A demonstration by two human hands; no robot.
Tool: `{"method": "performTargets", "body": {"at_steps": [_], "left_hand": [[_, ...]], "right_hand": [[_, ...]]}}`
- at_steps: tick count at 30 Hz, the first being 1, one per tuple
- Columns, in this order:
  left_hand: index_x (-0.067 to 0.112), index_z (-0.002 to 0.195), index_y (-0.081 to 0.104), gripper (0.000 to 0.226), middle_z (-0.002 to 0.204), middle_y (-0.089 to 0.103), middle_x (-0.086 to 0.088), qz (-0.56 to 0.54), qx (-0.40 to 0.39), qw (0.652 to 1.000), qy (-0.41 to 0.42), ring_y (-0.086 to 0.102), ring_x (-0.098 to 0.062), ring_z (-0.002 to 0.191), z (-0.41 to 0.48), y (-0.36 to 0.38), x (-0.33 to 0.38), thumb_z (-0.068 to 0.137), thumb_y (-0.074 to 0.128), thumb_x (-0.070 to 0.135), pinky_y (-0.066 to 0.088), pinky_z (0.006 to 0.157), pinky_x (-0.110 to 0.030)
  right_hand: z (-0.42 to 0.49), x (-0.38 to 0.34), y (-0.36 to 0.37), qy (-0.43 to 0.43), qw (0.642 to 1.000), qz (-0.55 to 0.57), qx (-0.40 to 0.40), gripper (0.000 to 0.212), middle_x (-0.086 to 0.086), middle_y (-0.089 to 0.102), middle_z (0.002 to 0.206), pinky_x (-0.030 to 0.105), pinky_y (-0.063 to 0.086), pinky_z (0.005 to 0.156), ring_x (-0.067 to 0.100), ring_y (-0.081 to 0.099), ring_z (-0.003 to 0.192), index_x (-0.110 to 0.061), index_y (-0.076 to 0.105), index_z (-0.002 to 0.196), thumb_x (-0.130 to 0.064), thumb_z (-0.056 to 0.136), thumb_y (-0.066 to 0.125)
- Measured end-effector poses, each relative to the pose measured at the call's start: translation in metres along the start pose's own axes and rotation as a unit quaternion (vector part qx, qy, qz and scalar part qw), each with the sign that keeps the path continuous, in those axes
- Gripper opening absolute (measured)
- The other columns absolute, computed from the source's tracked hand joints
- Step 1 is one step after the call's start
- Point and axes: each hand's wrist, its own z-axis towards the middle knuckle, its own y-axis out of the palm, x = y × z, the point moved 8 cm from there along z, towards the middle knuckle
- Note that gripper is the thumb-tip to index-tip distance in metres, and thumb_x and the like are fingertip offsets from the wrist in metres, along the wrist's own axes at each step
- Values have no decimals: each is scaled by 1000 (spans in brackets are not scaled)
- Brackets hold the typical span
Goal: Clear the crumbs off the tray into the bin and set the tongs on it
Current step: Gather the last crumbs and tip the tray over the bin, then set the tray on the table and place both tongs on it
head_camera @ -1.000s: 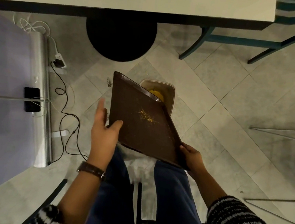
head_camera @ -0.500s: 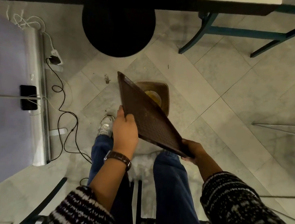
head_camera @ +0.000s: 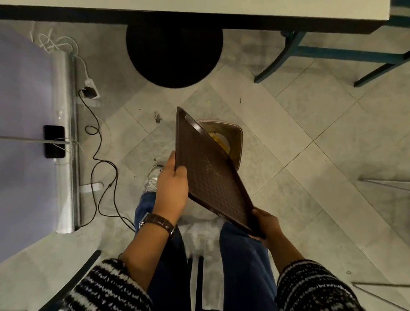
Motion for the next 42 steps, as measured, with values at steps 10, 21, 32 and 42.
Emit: {"method": "performTargets", "body": {"at_steps": [10,21,32,42], "left_hand": [[14,94,52,29,84,49,-3,-153,32,981,-114,49,-18,80,-53,-95,45,80,35,-4,49,74,-37],[10,72,39,20,85,54,-12,-322,-16,945,-46,68,-24,65,-191,-227,152,83,33,-6,57,48,-30],[6,67,51,25,55,66,-12,-332,-101,937,28,70,-23,55,-195,-410,241,51,70,10,59,51,-34],[6,99,58,18,100,62,-13,-294,-83,951,52,70,-17,74,-87,-499,264,88,46,13,58,52,-28]], "right_hand": [[-121,-63,-12,-74,955,-269,-104,51,13,61,120,31,46,67,27,58,102,-3,59,118,-46,95,44],[-332,-149,-16,-170,939,-196,-224,39,12,65,103,44,51,76,30,64,89,-13,59,100,-49,93,44],[-514,-166,71,-191,907,20,-375,23,23,69,70,29,53,39,27,68,52,7,55,108,-3,90,45],[-549,-195,170,-299,890,120,-322,15,7,60,61,25,39,49,14,48,46,-5,56,100,-15,92,49]]}}
